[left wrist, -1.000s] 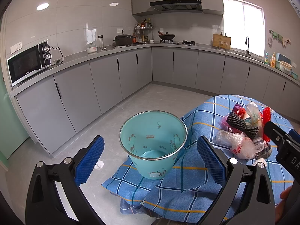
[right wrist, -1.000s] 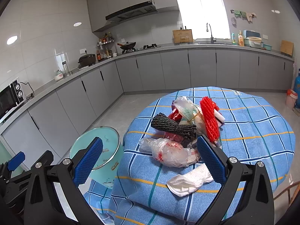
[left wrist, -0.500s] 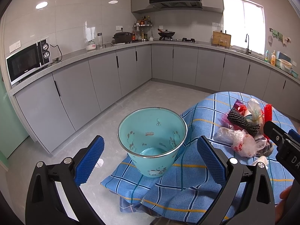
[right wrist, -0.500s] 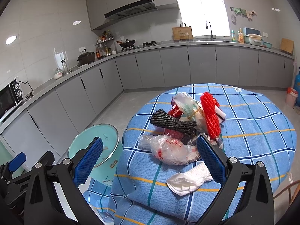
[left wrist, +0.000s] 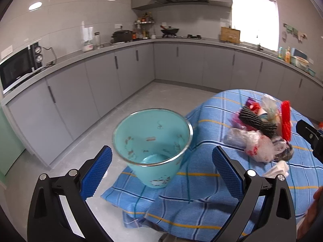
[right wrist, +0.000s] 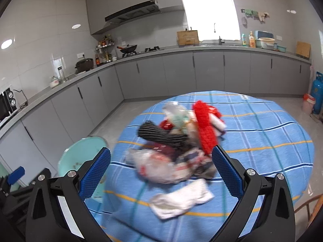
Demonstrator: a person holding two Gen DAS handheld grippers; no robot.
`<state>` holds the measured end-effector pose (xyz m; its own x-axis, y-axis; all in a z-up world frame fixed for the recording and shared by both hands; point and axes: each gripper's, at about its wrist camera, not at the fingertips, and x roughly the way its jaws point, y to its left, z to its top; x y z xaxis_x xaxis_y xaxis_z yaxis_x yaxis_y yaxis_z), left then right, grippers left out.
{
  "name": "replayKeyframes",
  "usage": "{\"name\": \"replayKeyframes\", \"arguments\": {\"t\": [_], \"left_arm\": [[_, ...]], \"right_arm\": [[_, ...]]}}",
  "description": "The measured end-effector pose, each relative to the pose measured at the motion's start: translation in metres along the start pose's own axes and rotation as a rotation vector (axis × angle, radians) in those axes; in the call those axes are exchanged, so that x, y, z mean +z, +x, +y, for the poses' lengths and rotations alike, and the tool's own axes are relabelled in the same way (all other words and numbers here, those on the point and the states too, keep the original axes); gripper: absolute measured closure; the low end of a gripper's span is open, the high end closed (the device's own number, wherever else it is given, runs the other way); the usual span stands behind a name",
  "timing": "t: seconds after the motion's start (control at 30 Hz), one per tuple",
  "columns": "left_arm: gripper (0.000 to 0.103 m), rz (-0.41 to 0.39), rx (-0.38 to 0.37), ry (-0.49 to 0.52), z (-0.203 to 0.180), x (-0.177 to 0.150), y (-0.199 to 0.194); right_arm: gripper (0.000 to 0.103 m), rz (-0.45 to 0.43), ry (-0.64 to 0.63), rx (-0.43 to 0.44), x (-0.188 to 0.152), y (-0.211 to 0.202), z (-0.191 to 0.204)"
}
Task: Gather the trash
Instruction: 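Grasp the white tissue with the left tool while the right tool grasps the red mesh net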
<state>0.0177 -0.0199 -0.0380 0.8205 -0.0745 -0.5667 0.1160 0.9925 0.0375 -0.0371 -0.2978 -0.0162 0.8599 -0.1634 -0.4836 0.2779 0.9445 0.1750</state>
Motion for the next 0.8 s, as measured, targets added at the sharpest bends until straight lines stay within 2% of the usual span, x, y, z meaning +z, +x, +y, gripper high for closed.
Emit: {"name": "replayKeyframes", "arguments": {"t": [0.1,0.17,0.27,0.3,0.37,0.4,0.63,0.73,0.8], "left_arm": [[0.006,0.025,-0.065,0.019,-0.014,-0.001,0.01],[0.006,0.049,-0.104,0.028,-0.025,-0.003,0.018],[0.006,0.078,-0.123,0.051,-0.041,-0.009,0.03],[0.006,0.084,-0.134,0.062,-0.047,-0.011,0.033],[0.007,0.089,-0.154,0.085,-0.058,-0.014,0.036],[0.007,0.092,-0.171,0.096,-0.063,-0.016,0.038],[0.008,0.122,-0.348,0.182,-0.109,-0.025,0.042],[0.016,0.158,-0.424,0.22,-0.138,-0.027,0.05],[0.017,0.174,-0.447,0.251,-0.156,-0.032,0.055]], "right_arm": [[0.004,0.016,-0.01,-0.026,-0.005,0.005,-0.02],[0.005,0.059,-0.005,-0.046,-0.014,0.013,-0.038],[0.007,0.123,0.037,-0.051,-0.026,0.024,-0.057],[0.009,0.144,0.046,-0.05,-0.031,0.028,-0.062],[0.024,0.163,0.045,-0.042,-0.038,0.031,-0.067],[0.025,0.176,0.043,-0.038,-0.041,0.033,-0.071],[0.025,0.146,0.065,-0.085,-0.034,0.026,-0.094],[0.039,0.147,0.098,-0.081,-0.021,0.033,-0.112],[0.04,0.154,0.108,-0.071,-0.014,0.038,-0.118]]}}
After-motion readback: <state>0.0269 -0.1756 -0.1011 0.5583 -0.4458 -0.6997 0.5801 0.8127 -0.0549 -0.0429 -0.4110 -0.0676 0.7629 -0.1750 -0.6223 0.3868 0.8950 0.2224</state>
